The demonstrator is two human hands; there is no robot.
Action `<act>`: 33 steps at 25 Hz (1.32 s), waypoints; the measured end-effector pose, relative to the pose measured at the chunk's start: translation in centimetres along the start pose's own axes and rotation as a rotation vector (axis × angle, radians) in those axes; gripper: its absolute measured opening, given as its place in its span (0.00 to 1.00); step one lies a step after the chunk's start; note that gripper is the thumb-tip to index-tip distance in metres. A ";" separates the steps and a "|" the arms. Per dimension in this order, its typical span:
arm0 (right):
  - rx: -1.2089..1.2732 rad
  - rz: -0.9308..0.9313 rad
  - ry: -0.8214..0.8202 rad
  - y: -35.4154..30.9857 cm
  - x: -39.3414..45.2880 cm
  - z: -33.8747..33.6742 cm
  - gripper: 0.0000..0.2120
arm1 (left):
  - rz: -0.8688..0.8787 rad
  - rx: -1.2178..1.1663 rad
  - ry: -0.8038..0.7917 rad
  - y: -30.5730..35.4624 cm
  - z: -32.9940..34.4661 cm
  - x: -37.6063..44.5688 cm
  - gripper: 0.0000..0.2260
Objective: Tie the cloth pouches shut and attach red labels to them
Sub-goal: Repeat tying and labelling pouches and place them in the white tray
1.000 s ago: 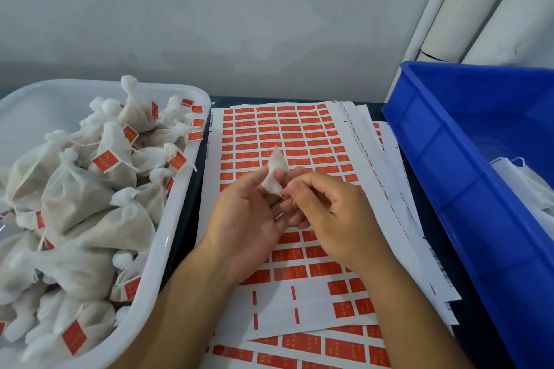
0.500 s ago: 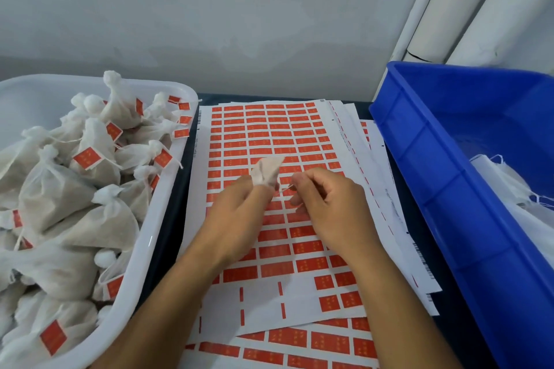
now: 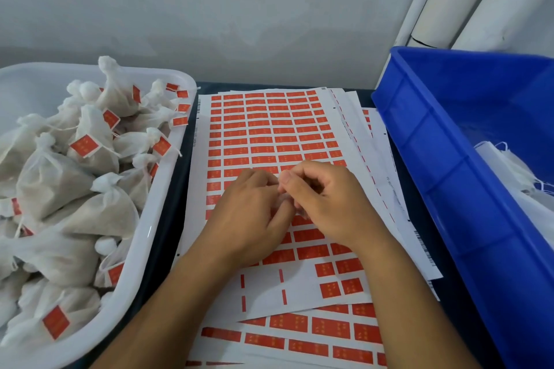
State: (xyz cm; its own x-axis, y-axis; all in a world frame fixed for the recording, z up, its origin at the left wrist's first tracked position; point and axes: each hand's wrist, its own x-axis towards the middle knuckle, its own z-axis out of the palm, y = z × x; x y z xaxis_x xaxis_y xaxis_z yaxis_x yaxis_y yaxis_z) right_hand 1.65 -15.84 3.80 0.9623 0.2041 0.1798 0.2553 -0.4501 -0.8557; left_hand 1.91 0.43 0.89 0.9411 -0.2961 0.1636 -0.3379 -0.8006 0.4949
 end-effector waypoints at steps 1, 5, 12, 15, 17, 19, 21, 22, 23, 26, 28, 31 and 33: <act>0.008 -0.011 -0.014 0.0 0.0 -0.1 0.11 | 0.026 -0.039 -0.002 0.2 0.0 -0.1 0.21; 0.071 -0.016 -0.040 0.1 0.0 -0.7 0.10 | 0.041 -0.213 0.003 0.5 0.1 -0.3 0.23; 0.095 -0.003 -0.005 0.4 0.2 -0.9 0.07 | -0.036 -0.472 0.066 1.1 -0.4 -0.2 0.19; 0.034 -0.029 -0.023 0.4 0.0 -0.7 0.05 | -0.122 -0.593 0.067 1.2 -1.0 -0.1 0.19; 0.019 -0.039 -0.041 0.4 0.0 -0.7 0.05 | -0.205 -0.640 0.020 1.3 -1.5 0.0 0.20; -0.003 -0.051 -0.064 0.3 -0.1 -0.8 0.05 | -0.274 -0.647 -0.022 1.5 -2.1 0.0 0.21; -0.049 -0.088 -0.065 0.3 -0.2 -0.9 0.06 | -0.325 -0.645 -0.030 1.7 -2.5 0.0 0.23; -0.082 -0.114 -0.060 0.3 -0.2 -0.9 0.05 | -0.354 -0.652 -0.022 1.7 -2.6 0.0 0.24; -0.119 -0.140 -0.055 0.4 -0.3 -0.9 0.04 | -0.381 -0.661 -0.011 1.6 -2.6 0.0 0.23; -0.240 -0.209 -0.035 0.5 -0.3 -0.9 0.09 | -0.432 -0.687 0.039 1.5 -2.7 0.1 0.19; -0.278 -0.227 -0.037 0.5 -0.3 -0.9 0.14 | -0.449 -0.740 0.053 1.5 -2.8 0.1 0.18; -0.295 -0.217 -0.063 0.4 -0.4 -0.7 0.21 | -0.499 -0.767 0.074 1.7 -3.0 0.0 0.21; -0.341 -0.216 -0.069 0.5 -0.4 -0.5 0.20 | -0.547 -0.752 0.095 1.5 -2.8 0.2 0.20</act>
State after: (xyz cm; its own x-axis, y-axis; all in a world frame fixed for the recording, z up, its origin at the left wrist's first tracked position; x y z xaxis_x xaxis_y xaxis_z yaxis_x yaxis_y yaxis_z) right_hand 1.41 -16.60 3.52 0.8773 0.3786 0.2949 0.4788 -0.6505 -0.5895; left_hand 1.68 0.64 4.09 0.9749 0.0923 -0.2025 0.2199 -0.2593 0.9404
